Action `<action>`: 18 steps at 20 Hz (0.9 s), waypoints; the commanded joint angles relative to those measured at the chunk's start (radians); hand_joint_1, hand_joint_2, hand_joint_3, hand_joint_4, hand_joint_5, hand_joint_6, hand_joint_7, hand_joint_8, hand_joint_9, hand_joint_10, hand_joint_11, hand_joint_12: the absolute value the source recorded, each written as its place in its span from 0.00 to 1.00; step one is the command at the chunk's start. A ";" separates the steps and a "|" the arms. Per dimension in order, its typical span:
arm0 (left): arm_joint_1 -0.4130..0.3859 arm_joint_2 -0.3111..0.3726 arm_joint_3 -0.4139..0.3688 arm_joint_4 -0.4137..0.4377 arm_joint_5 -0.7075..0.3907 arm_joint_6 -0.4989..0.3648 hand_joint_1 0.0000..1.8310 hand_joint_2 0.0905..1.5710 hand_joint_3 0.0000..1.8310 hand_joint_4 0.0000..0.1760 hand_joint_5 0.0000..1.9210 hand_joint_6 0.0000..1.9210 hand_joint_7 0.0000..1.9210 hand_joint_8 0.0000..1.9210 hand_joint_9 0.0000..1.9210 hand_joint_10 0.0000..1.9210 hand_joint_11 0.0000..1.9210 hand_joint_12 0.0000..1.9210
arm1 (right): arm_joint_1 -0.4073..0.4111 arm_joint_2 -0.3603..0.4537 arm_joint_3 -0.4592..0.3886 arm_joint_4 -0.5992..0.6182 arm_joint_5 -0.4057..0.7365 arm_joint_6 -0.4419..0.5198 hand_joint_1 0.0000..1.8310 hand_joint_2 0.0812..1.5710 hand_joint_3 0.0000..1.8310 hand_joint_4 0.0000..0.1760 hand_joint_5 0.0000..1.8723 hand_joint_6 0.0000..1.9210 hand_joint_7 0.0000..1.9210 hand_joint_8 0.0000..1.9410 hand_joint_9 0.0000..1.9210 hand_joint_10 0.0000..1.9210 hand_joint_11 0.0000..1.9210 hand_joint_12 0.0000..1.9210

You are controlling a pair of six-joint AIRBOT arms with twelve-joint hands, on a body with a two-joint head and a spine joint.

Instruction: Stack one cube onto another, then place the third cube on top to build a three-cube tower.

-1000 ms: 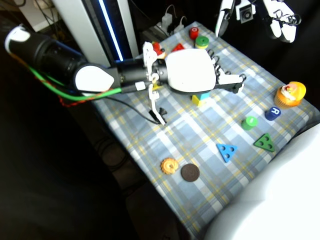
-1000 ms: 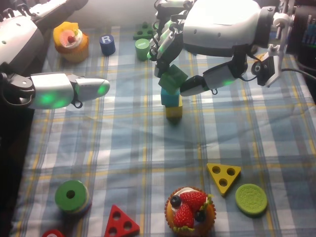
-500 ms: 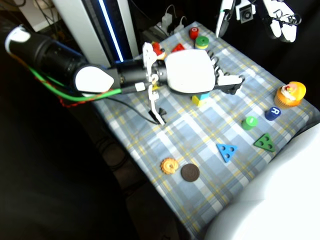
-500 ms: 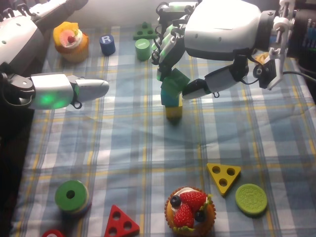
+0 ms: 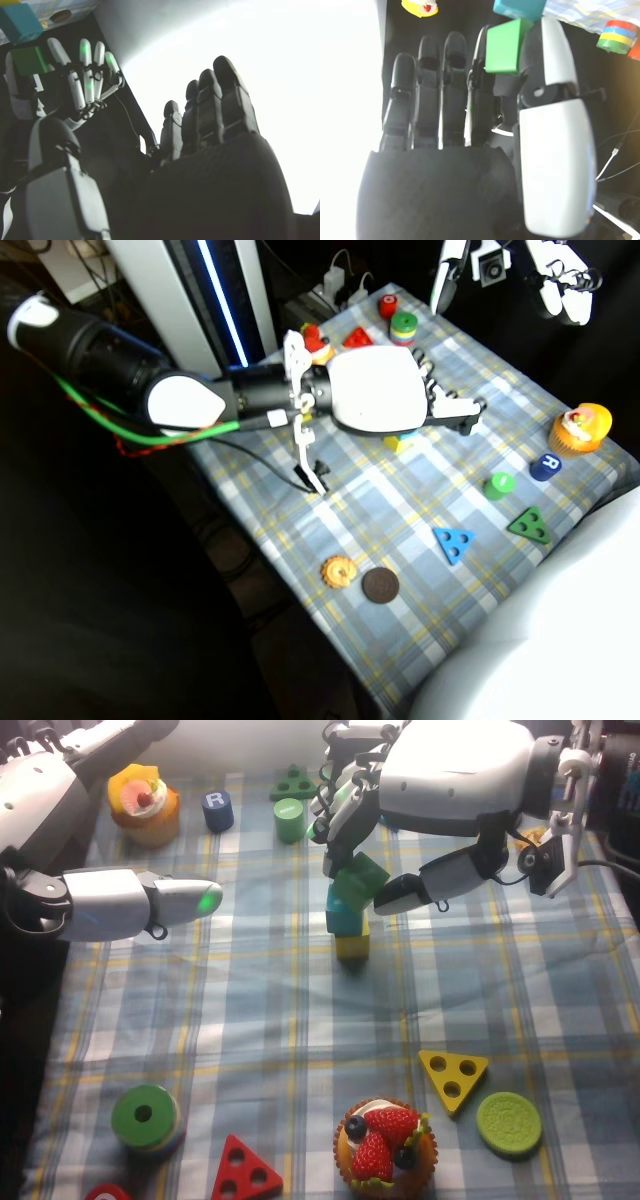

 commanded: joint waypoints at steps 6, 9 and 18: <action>-0.013 -0.004 0.005 0.031 -0.115 -0.005 0.38 0.51 0.00 1.00 0.08 0.00 0.08 0.00 0.08 0.00 0.00 0.29 | 0.009 -0.012 0.010 0.050 0.073 0.003 0.63 0.68 0.00 0.00 0.54 0.48 0.42 0.00 0.34 0.01 0.00 0.67; -0.013 -0.004 0.005 0.031 -0.115 -0.005 0.39 0.51 0.00 1.00 0.09 0.00 0.08 0.00 0.08 0.00 0.00 0.30 | 0.007 -0.015 0.011 0.049 0.072 0.003 0.63 0.68 0.00 0.00 0.53 0.49 0.41 0.00 0.33 0.01 0.00 0.68; -0.013 -0.004 0.005 0.031 -0.117 -0.005 0.40 0.50 0.00 1.00 0.10 0.00 0.09 0.00 0.09 0.00 0.00 0.27 | 0.007 -0.016 0.011 0.045 0.071 0.003 0.55 0.60 0.00 0.00 0.41 0.02 0.32 0.00 0.26 0.01 0.00 0.50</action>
